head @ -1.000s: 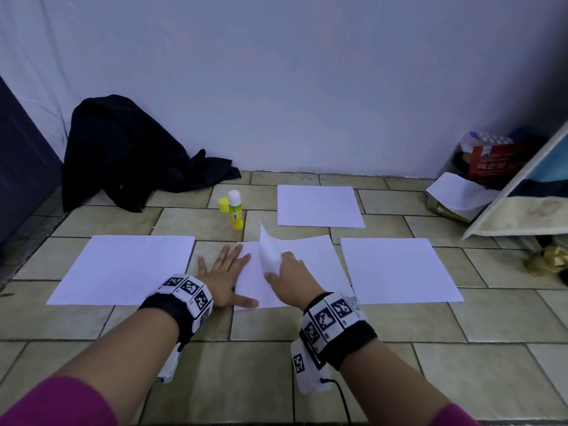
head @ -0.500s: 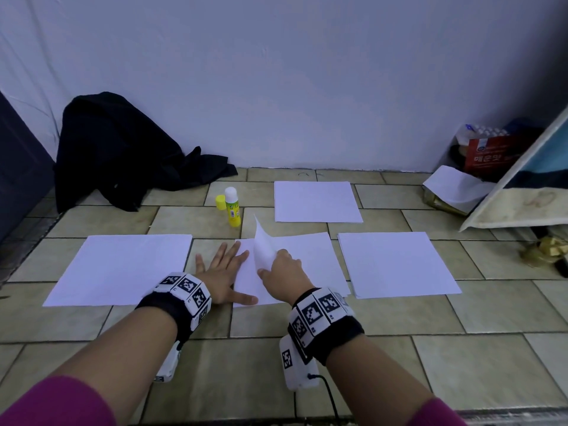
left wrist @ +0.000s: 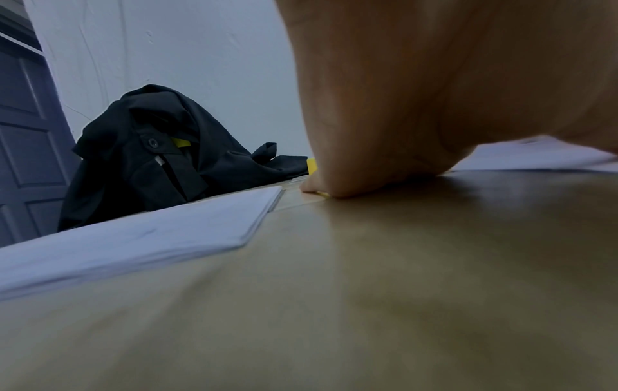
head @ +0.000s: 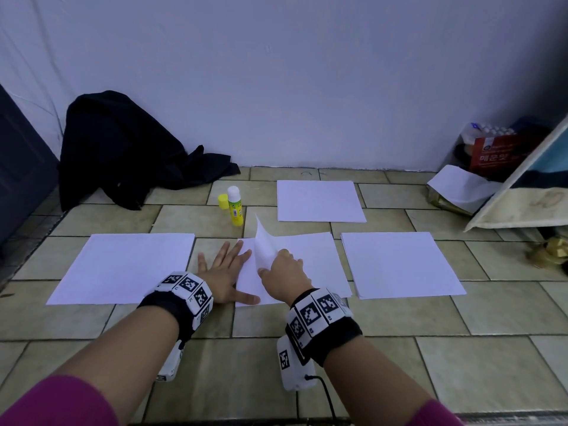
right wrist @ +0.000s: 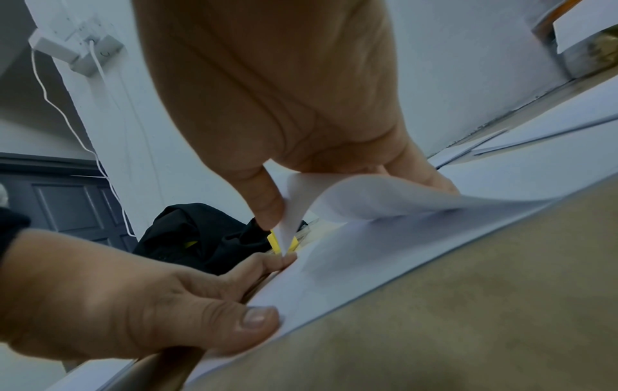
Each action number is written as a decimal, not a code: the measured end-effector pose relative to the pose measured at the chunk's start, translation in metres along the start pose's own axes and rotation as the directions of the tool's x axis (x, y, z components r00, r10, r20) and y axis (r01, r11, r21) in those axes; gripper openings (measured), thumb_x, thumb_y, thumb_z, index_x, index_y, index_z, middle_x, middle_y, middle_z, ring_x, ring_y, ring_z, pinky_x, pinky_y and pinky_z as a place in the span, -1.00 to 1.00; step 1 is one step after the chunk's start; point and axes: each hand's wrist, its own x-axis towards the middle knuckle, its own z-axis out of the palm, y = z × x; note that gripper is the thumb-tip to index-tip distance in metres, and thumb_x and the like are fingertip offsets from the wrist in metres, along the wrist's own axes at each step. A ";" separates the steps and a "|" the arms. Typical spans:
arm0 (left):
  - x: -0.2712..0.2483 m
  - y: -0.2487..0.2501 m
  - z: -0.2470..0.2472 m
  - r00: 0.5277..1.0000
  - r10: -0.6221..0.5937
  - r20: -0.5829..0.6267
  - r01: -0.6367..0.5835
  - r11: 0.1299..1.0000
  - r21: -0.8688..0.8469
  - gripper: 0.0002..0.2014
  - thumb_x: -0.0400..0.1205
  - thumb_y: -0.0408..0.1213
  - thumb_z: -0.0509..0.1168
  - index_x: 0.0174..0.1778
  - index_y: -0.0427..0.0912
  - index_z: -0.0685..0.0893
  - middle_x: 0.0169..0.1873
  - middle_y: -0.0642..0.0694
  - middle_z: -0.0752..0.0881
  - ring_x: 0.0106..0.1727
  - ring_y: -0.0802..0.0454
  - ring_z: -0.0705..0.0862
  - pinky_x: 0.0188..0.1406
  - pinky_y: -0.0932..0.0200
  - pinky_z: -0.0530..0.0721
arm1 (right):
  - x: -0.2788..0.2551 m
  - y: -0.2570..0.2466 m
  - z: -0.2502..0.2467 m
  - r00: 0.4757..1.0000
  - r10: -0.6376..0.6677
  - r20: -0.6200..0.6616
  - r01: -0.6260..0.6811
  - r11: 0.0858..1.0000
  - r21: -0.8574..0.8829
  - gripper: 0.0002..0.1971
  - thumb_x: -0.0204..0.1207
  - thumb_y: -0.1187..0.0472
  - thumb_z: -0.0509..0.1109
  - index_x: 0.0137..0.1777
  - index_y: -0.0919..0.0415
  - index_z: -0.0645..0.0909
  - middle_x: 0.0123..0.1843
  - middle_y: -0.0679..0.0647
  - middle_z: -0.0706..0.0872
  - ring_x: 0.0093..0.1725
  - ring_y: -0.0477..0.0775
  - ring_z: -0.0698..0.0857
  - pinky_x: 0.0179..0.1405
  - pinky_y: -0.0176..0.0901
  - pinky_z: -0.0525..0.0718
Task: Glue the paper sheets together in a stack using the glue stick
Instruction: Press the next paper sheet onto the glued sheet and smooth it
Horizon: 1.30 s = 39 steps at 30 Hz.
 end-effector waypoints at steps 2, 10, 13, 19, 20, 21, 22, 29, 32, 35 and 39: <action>0.001 0.000 0.000 1.000 -0.001 0.003 0.001 1.000 0.004 0.40 -0.07 0.63 -0.06 0.66 0.02 -0.35 0.60 0.06 -0.51 0.60 0.03 -0.53 0.48 -0.45 -0.40 | -0.001 0.000 0.000 1.000 0.001 0.000 -0.001 1.000 0.000 -0.47 0.66 0.00 0.19 0.51 0.27 0.21 0.53 0.16 0.34 0.58 0.22 0.20 0.47 0.33 0.33; 0.000 0.001 0.000 1.000 -0.013 0.008 0.013 1.000 0.015 0.24 0.25 0.52 0.15 0.66 -0.01 -0.36 0.59 0.05 -0.51 0.59 0.01 -0.54 0.48 -0.47 -0.39 | -0.001 -0.002 0.000 1.000 0.009 0.009 -0.009 1.000 0.003 -0.47 0.66 -0.01 0.19 0.50 0.28 0.22 0.52 0.17 0.34 0.57 0.23 0.20 0.47 0.35 0.32; -0.001 0.001 0.000 1.000 -0.015 0.008 0.014 1.000 0.014 0.24 0.24 0.52 0.15 0.66 0.00 -0.36 0.59 0.05 -0.52 0.59 0.01 -0.54 0.47 -0.47 -0.40 | -0.001 -0.002 -0.001 1.000 0.013 0.010 -0.013 1.000 0.014 -0.46 0.66 -0.02 0.20 0.49 0.29 0.22 0.51 0.18 0.35 0.57 0.24 0.20 0.47 0.36 0.32; -0.001 0.001 -0.001 1.000 -0.004 0.016 0.004 1.000 0.007 0.40 -0.02 0.65 0.00 0.66 0.01 -0.35 0.60 0.06 -0.51 0.59 0.01 -0.54 0.48 -0.48 -0.39 | 0.001 -0.003 -0.002 1.000 0.017 0.017 -0.017 1.000 0.010 -0.46 0.66 -0.03 0.20 0.49 0.29 0.22 0.51 0.18 0.34 0.58 0.25 0.19 0.47 0.35 0.32; 0.000 0.001 -0.001 1.000 0.002 0.014 -0.002 1.000 0.001 0.45 -0.09 0.69 -0.02 0.66 0.01 -0.35 0.60 0.06 -0.51 0.59 0.02 -0.54 0.48 -0.48 -0.39 | 0.001 -0.003 -0.002 1.000 0.020 0.014 -0.020 1.000 0.011 -0.47 0.66 -0.03 0.20 0.49 0.28 0.23 0.51 0.17 0.34 0.58 0.24 0.18 0.47 0.35 0.32; 0.001 0.000 -0.001 1.000 0.009 0.013 -0.009 1.000 -0.007 0.54 -0.21 0.75 -0.07 0.67 0.02 -0.35 0.59 0.06 -0.51 0.59 0.02 -0.54 0.47 -0.48 -0.40 | 0.001 -0.003 -0.001 1.000 0.022 0.012 -0.022 1.000 0.013 -0.47 0.66 -0.03 0.20 0.49 0.28 0.23 0.51 0.16 0.34 0.59 0.23 0.17 0.47 0.35 0.31; 0.002 -0.001 0.000 1.000 0.016 0.013 -0.016 1.000 -0.006 0.61 -0.33 0.79 -0.15 0.67 0.02 -0.34 0.59 0.07 -0.51 0.59 0.02 -0.54 0.46 -0.47 -0.40 | 0.001 -0.003 -0.001 1.000 0.024 0.012 -0.024 1.000 0.012 -0.47 0.66 -0.03 0.19 0.49 0.27 0.23 0.52 0.16 0.34 0.59 0.23 0.17 0.47 0.35 0.31; 0.001 -0.001 0.000 1.000 0.004 0.007 -0.004 1.000 0.001 0.34 0.07 0.61 0.06 0.66 0.02 -0.35 0.60 0.06 -0.51 0.59 0.02 -0.54 0.48 -0.46 -0.40 | 0.000 -0.004 -0.002 0.999 0.038 0.006 -0.038 0.999 0.025 -0.49 0.66 -0.02 0.18 0.48 0.27 0.23 0.50 0.17 0.35 0.57 0.23 0.19 0.47 0.33 0.33; 0.000 0.000 0.000 1.000 -0.003 0.011 0.003 1.000 0.001 0.29 0.12 0.56 0.08 0.66 0.01 -0.35 0.60 0.06 -0.51 0.59 0.02 -0.54 0.47 -0.45 -0.40 | 0.000 -0.005 -0.001 0.999 0.043 0.007 -0.043 0.999 0.017 -0.47 0.66 -0.02 0.18 0.49 0.27 0.22 0.51 0.17 0.34 0.58 0.25 0.17 0.47 0.33 0.32; 0.000 -0.001 0.000 1.000 -0.003 0.008 0.003 1.000 -0.008 0.25 0.25 0.53 0.18 0.66 0.00 -0.35 0.60 0.06 -0.51 0.59 0.01 -0.54 0.47 -0.46 -0.41 | 0.000 -0.005 -0.001 0.998 0.056 0.006 -0.056 0.998 0.002 -0.47 0.66 -0.03 0.18 0.50 0.27 0.21 0.52 0.17 0.33 0.59 0.25 0.16 0.47 0.34 0.31; -0.001 0.000 -0.001 1.000 0.003 0.012 -0.003 1.000 -0.012 0.32 0.13 0.59 0.10 0.66 0.00 -0.36 0.59 0.06 -0.51 0.59 0.02 -0.55 0.47 -0.45 -0.42 | 0.000 -0.007 -0.001 0.998 0.069 0.013 -0.069 0.998 -0.003 -0.47 0.66 -0.03 0.18 0.50 0.27 0.21 0.53 0.18 0.31 0.60 0.27 0.13 0.48 0.36 0.28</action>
